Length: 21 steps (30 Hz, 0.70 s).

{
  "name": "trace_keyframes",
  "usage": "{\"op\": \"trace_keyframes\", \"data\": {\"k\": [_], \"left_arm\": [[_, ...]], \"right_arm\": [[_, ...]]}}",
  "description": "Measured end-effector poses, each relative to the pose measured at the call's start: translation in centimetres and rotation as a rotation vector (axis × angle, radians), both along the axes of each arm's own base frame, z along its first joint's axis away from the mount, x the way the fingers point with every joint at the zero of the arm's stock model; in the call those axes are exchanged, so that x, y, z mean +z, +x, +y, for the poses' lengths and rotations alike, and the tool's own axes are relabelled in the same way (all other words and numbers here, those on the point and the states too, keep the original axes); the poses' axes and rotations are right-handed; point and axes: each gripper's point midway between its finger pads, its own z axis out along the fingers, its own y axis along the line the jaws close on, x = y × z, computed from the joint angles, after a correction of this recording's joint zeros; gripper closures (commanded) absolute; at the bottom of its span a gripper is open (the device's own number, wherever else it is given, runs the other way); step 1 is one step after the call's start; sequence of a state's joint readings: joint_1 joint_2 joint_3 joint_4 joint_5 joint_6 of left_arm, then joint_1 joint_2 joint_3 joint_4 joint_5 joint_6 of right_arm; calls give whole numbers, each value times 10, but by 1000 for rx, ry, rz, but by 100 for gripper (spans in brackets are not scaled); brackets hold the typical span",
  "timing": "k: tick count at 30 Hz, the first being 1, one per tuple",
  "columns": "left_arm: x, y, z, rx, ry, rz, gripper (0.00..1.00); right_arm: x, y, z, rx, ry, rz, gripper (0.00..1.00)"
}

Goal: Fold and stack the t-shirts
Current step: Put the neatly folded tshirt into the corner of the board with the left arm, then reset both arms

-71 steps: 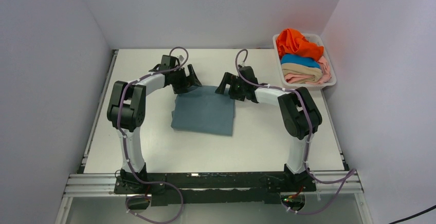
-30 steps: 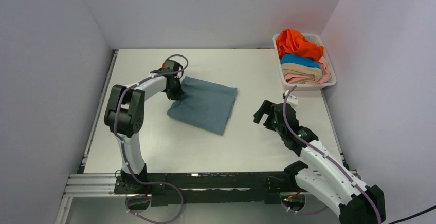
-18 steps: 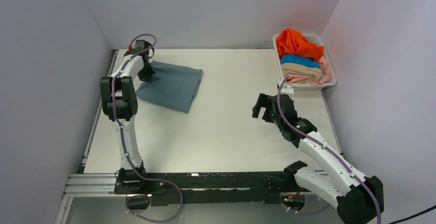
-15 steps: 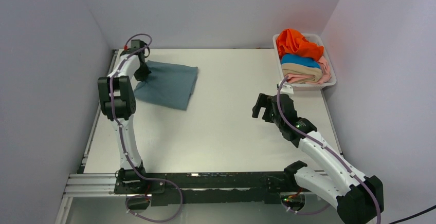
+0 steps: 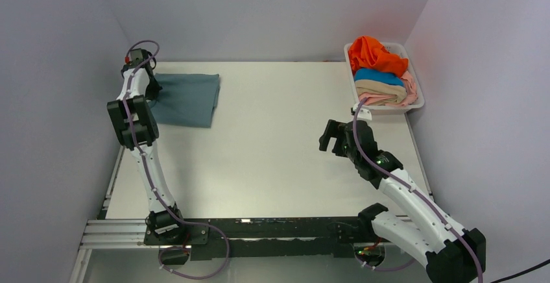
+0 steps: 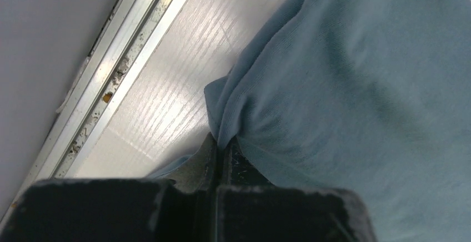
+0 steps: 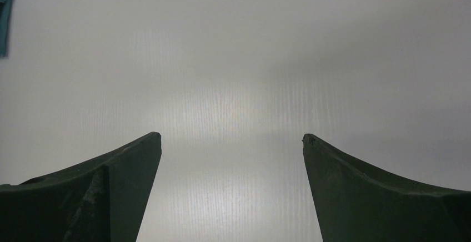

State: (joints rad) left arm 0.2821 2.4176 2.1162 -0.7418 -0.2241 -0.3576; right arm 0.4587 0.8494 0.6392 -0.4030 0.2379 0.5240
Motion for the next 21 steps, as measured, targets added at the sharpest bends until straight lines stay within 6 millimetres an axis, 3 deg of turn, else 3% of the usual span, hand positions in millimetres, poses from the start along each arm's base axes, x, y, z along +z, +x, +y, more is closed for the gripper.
{"op": "trace_keyframes", "data": {"k": [4,10,12,13,17,21], "left_arm": [[6,5,4,-2,5,-18,95],[12,6,8,9,-12,-37,34],[22,3,10,12,-14,-42,3],[32,1,9,14,-14,-50,1],[103,-9,1,12,-30,-163,1],[223,-50,-35,-31,-59,-413,1]], "right_arm": [[-9,1,1,1,-10,34,0],[-17,0,1,-8,-13,66,0],[-13,1,1,-10,-12,58,0],[-9,3,1,-15,-12,50,0],[9,9,0,-34,-2,1,0],[23,10,-4,-61,20,-41,0]]}}
